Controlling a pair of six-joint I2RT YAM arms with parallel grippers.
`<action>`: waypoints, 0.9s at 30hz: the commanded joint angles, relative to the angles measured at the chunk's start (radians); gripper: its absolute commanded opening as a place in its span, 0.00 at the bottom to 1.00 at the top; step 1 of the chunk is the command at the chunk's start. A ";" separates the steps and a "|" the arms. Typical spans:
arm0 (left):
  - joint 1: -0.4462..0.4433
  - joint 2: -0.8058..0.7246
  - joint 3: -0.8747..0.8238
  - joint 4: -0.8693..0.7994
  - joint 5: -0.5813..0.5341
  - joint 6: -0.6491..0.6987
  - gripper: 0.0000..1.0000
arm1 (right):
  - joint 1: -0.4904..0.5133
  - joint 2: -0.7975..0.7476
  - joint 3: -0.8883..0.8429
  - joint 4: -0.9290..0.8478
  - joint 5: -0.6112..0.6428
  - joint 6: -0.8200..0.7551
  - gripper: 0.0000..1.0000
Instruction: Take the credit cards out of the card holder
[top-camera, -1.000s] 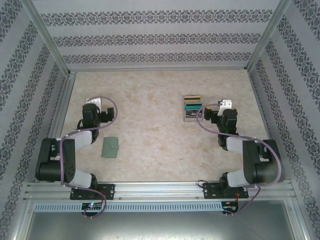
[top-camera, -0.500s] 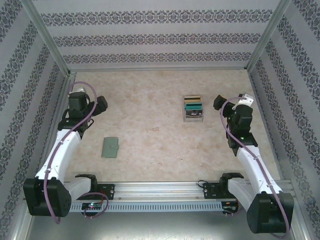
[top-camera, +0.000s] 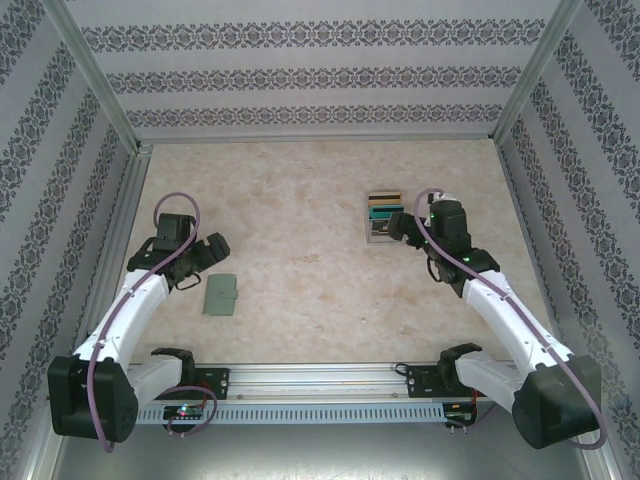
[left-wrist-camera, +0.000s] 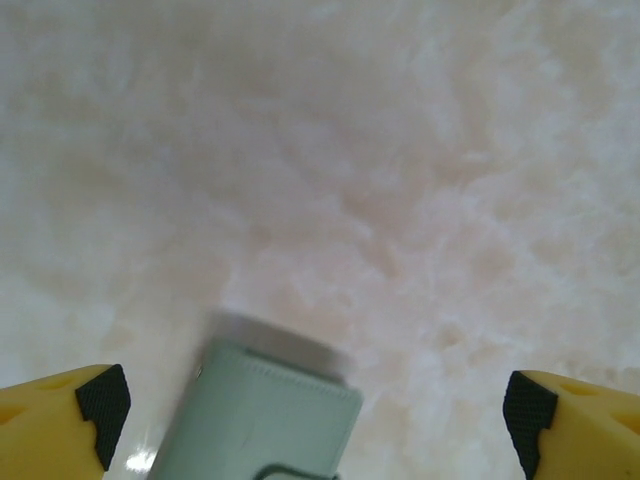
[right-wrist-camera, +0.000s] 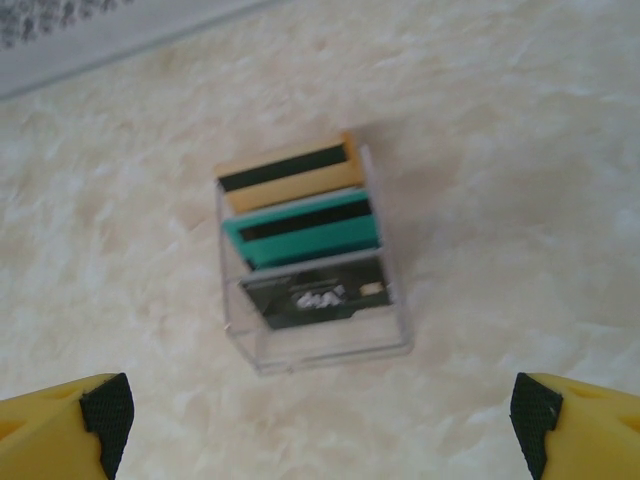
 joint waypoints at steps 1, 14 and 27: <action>-0.014 0.021 -0.064 -0.077 0.025 -0.086 0.97 | 0.052 0.007 0.040 -0.031 0.045 -0.007 0.98; -0.165 0.158 -0.156 0.192 0.249 -0.155 0.86 | 0.148 0.007 0.084 -0.093 0.059 -0.016 0.98; -0.525 0.473 0.066 0.258 0.062 -0.316 0.90 | 0.190 -0.057 0.064 -0.150 0.074 -0.008 0.98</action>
